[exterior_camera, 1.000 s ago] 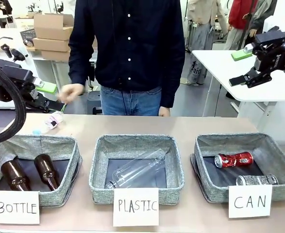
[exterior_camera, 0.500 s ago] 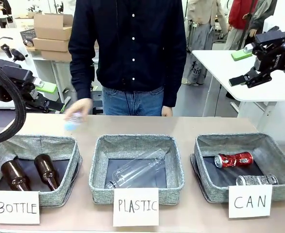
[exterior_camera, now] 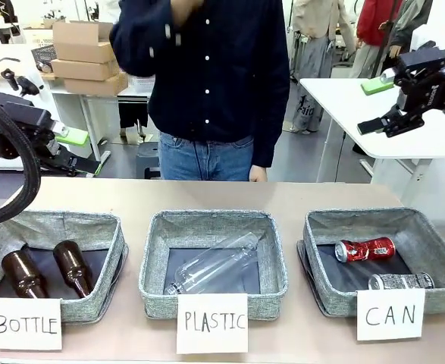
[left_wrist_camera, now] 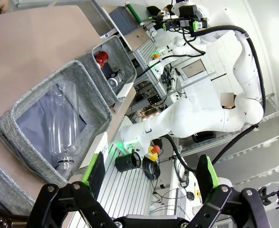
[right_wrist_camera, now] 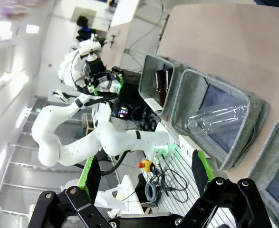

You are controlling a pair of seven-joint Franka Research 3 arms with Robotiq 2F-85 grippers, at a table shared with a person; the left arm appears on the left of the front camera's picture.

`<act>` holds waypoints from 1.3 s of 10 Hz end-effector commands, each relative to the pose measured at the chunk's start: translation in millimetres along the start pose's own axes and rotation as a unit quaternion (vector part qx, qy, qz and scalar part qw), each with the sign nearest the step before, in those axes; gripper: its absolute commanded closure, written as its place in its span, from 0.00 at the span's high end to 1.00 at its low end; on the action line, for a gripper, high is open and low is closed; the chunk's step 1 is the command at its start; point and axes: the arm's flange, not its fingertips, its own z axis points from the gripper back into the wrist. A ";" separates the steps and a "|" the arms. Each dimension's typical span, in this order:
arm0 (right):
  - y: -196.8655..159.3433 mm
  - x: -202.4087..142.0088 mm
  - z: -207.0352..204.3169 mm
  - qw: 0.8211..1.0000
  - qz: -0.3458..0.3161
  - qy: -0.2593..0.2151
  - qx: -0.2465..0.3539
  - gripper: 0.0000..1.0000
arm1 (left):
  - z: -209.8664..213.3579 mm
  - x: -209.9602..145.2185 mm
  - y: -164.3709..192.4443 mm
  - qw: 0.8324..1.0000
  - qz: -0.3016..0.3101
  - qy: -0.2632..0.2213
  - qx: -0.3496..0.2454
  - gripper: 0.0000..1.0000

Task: Sort the can waste into the basket.
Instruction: Pick up the can waste from the table and place it in the right Fabric basket.

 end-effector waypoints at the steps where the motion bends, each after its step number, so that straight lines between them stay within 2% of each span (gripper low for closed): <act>1: 2.3 0.9 3.9 1.000 0.010 0.005 0.000 1.00 | 2.8 -0.3 -0.5 1.000 -0.007 0.004 -0.001 1.00; 13: 2.3 0.9 3.9 1.000 0.010 0.005 0.000 1.00 | 2.8 -0.3 -0.5 1.000 -0.007 0.004 -0.001 1.00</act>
